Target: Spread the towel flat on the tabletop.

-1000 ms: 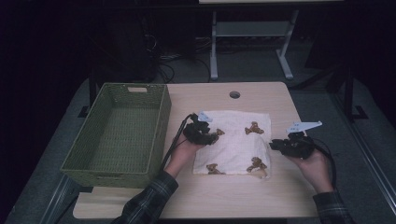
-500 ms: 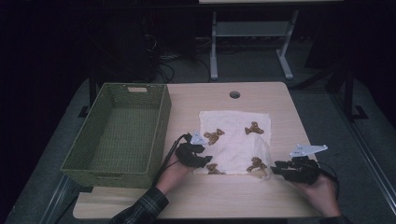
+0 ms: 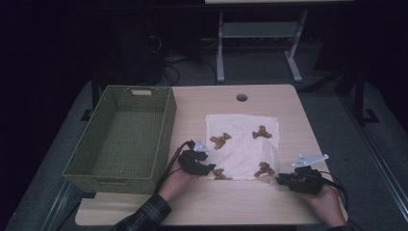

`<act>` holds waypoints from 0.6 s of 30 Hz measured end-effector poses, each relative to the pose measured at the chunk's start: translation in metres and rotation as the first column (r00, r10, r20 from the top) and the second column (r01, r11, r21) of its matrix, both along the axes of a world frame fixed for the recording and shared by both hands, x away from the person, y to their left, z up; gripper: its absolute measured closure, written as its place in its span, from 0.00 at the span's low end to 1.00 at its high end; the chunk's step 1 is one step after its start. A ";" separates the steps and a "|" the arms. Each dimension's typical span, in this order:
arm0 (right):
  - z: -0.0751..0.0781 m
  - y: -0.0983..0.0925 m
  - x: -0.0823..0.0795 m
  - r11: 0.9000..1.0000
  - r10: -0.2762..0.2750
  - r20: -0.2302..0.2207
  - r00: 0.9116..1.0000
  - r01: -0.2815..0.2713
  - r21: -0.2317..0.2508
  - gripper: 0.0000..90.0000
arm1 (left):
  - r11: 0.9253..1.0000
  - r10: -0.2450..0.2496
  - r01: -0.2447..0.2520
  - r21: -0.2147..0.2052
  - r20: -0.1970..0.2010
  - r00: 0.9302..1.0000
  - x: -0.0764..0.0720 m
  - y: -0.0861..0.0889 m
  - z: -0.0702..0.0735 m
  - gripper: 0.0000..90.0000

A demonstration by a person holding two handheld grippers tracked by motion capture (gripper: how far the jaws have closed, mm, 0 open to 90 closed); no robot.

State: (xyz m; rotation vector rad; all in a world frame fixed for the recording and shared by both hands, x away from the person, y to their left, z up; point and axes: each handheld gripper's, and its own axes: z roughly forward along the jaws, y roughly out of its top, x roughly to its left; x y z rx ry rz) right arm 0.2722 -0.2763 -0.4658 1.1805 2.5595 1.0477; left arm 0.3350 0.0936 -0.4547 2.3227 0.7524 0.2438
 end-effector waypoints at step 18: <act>0.010 -0.026 -0.030 0.999 -0.010 0.054 0.999 0.012 -0.048 0.88 | 1.000 -0.022 0.022 0.010 0.009 1.000 -0.014 0.001 0.004 0.59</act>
